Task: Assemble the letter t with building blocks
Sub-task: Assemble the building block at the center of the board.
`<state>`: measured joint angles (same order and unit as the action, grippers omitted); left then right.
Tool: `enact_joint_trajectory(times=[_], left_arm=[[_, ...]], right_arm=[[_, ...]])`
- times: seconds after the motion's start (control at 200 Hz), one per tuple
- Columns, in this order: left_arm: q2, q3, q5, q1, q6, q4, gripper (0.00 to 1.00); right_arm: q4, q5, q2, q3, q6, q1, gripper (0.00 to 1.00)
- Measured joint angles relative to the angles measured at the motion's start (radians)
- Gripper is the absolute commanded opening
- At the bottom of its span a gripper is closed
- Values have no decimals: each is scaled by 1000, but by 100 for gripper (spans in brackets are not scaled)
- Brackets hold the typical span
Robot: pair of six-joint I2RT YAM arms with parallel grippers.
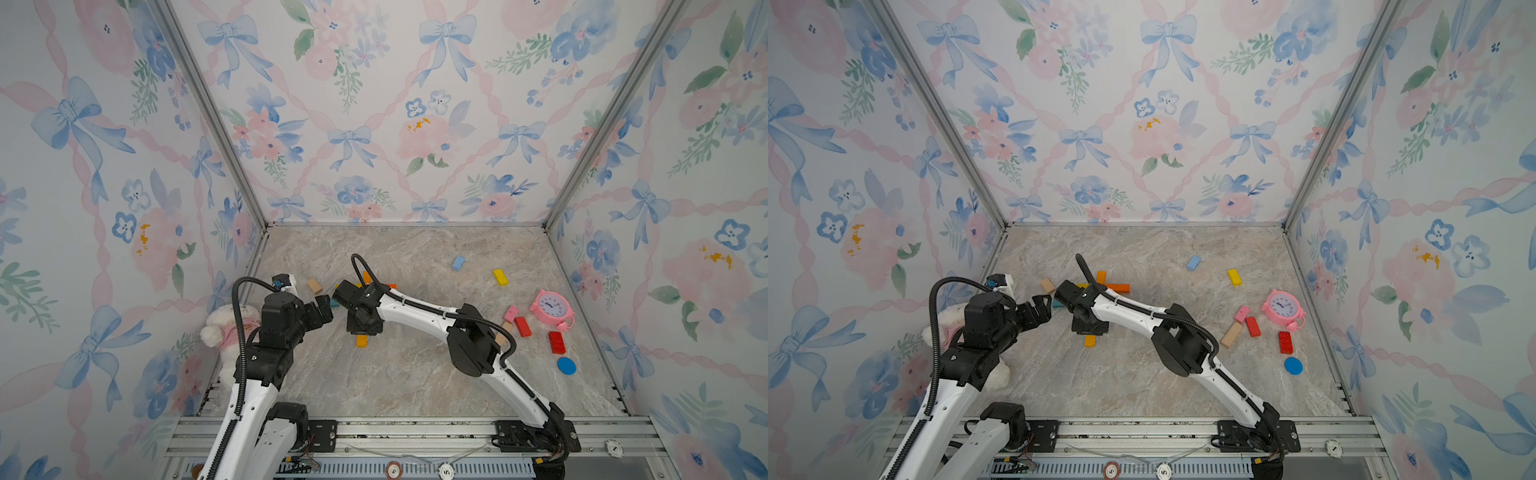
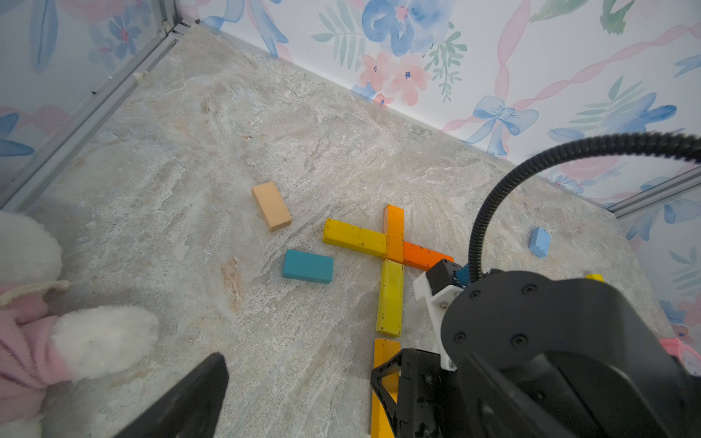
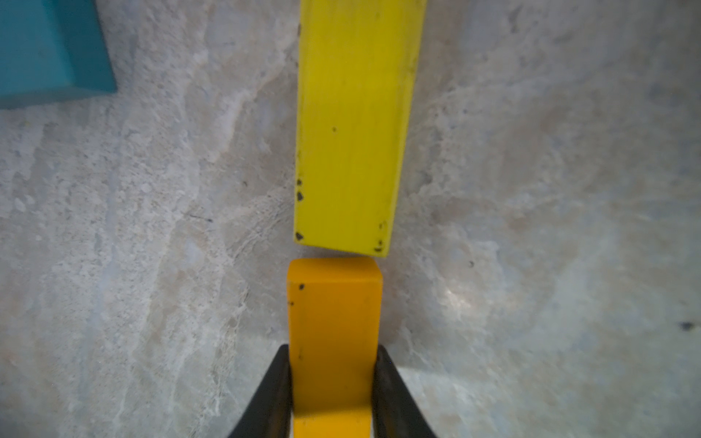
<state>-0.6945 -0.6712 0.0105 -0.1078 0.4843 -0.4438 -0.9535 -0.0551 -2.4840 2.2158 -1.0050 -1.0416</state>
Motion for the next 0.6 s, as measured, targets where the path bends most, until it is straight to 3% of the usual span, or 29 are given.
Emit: enact_joint_trajectory(times=[0.405, 0.595], left_arm=[[0, 0, -7, 0, 0, 0, 98], [0, 0, -8, 0, 0, 0, 98]], right_arm=[[3, 3, -4, 0, 3, 1, 40], [5, 3, -4, -3, 3, 2, 35]])
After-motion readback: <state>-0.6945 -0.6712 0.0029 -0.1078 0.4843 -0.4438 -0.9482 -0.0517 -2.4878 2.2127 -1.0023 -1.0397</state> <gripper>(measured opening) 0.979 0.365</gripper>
